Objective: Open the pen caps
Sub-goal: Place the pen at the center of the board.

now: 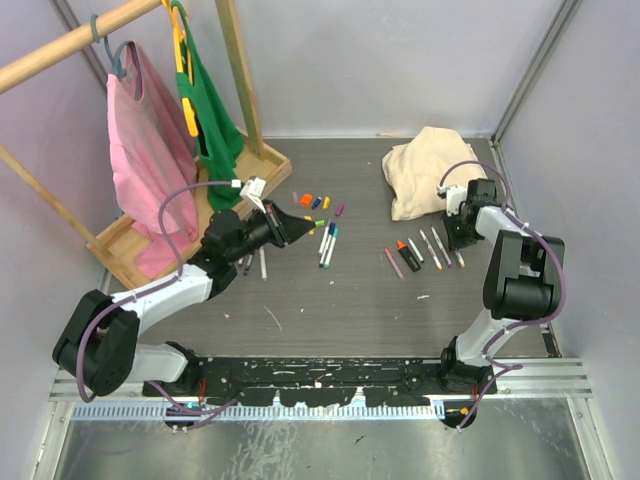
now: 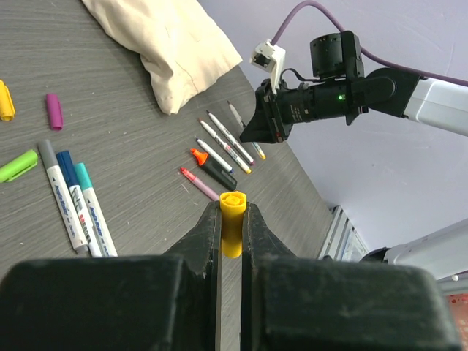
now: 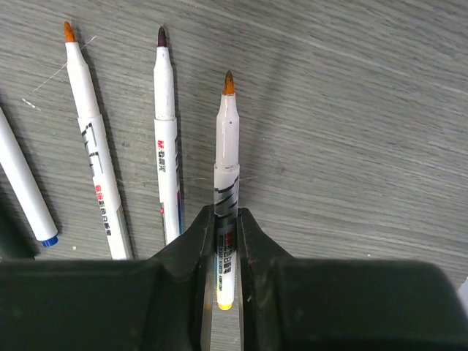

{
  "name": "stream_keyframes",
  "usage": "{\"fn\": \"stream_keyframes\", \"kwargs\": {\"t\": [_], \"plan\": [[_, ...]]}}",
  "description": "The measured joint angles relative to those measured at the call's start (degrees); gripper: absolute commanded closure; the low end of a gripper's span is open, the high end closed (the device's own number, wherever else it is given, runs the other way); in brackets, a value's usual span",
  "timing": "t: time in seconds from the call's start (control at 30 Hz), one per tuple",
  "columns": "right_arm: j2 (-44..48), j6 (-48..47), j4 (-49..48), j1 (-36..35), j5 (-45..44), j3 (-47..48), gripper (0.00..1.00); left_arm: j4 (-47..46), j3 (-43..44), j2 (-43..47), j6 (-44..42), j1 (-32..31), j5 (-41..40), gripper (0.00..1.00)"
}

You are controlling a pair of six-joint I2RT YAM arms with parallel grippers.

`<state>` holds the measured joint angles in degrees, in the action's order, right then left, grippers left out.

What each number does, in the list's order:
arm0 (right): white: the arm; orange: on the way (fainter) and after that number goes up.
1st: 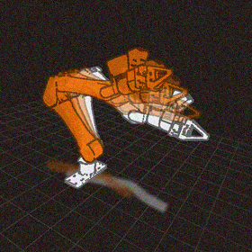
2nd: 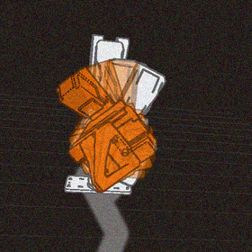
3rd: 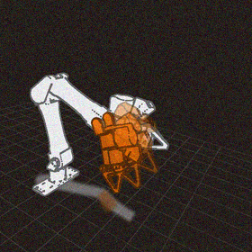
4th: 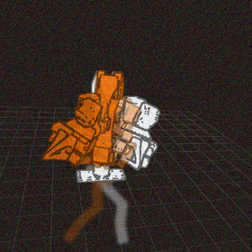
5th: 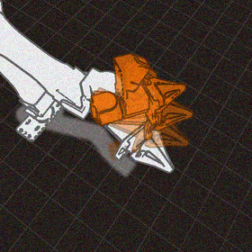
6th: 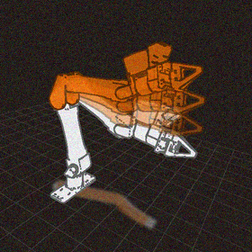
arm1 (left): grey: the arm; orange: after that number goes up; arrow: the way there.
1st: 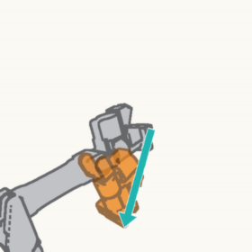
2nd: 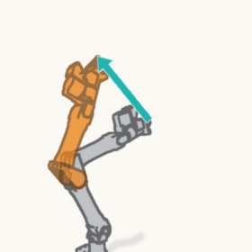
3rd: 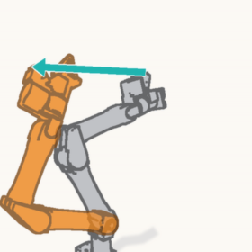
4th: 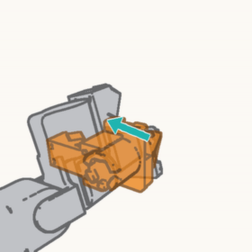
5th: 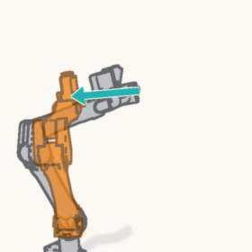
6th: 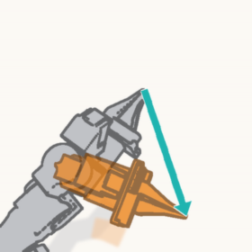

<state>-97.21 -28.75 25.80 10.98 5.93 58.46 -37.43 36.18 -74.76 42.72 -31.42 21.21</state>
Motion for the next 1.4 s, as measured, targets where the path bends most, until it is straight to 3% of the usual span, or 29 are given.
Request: {"fn": "stream_keyframes", "kwargs": {"t": [0.47,0.97,1.4], "plan": [[-2.23,0.59,1.84,0.0,0.81,1.4,0.69,0.68,-0.22,0.2,1.44,0.04,2.21,0.96],[-2.16,0.59,2.97,0.02,1.6,1.55,0.65,1.57,1.11,-5.16,2.32,-4.72,0.96,0.99],[2.73,0.44,2.95,0.02,1.95,1.55,0.63,19.85,14.86,-14.01,-4.52,-12.24,-12.61,1.0]]}}
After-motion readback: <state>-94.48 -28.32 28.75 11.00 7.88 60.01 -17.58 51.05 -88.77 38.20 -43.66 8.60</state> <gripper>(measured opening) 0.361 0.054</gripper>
